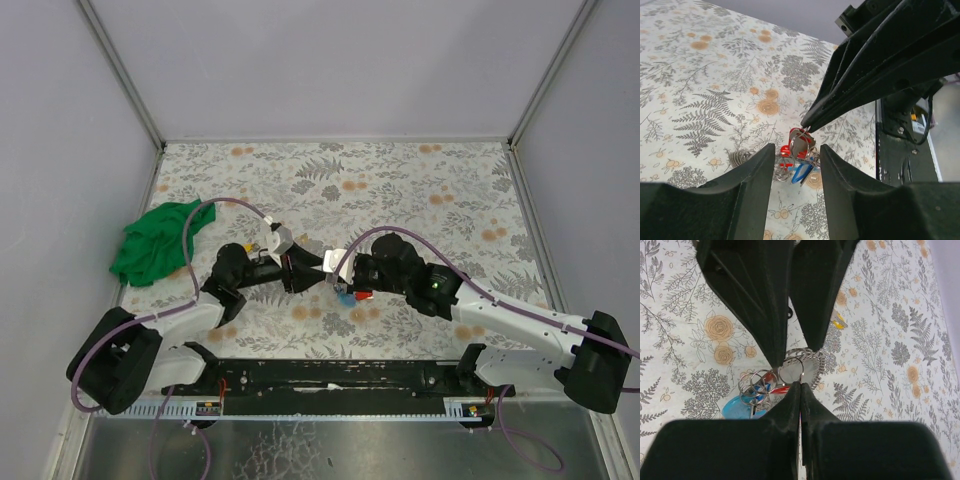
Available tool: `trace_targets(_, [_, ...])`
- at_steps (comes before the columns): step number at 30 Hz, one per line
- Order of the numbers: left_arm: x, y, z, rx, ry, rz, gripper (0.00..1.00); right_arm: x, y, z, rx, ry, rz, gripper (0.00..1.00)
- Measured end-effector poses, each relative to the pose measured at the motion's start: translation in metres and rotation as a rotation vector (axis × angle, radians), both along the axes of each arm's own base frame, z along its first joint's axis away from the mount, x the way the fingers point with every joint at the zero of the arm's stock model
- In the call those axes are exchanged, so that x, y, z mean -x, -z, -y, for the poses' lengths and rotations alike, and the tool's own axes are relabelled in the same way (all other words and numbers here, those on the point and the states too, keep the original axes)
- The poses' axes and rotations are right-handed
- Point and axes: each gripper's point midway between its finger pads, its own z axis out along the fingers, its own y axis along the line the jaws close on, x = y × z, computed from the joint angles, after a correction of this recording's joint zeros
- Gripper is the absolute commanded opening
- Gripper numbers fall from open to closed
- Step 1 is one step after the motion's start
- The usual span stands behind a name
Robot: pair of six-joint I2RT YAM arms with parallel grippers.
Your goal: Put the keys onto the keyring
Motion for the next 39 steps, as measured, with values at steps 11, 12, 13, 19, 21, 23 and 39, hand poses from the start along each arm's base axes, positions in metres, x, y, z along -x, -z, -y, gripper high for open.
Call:
trace_targets(11, [0.002, 0.01, 0.006, -0.074, 0.14, 0.024, 0.38, 0.007, 0.0, -0.001, 0.008, -0.03, -0.024, 0.0])
trace_targets(12, [0.004, 0.011, 0.007, -0.077, 0.154, 0.022, 0.37, 0.007, 0.0, -0.002, 0.006, -0.034, -0.025, 0.0])
trace_targets(13, [0.005, 0.012, 0.007, -0.079, 0.162, 0.021, 0.36, 0.008, -0.001, -0.002, 0.005, -0.036, -0.025, 0.0])
trace_targets(19, [0.01, 0.012, 0.009, -0.081, 0.207, 0.02, 0.28, 0.01, -0.001, -0.003, 0.007, -0.047, -0.028, 0.0])
trace_targets(21, [0.012, 0.011, 0.009, -0.081, 0.217, 0.02, 0.24, 0.01, -0.001, -0.003, 0.01, -0.048, -0.029, 0.0])
trace_targets(23, [0.013, 0.011, 0.01, -0.079, 0.228, 0.015, 0.19, 0.011, -0.001, -0.003, 0.013, -0.05, -0.031, 0.0])
trace_targets(39, [0.016, 0.018, 0.013, -0.079, 0.257, -0.062, 0.2, 0.015, 0.004, -0.005, 0.033, -0.066, -0.048, 0.0])
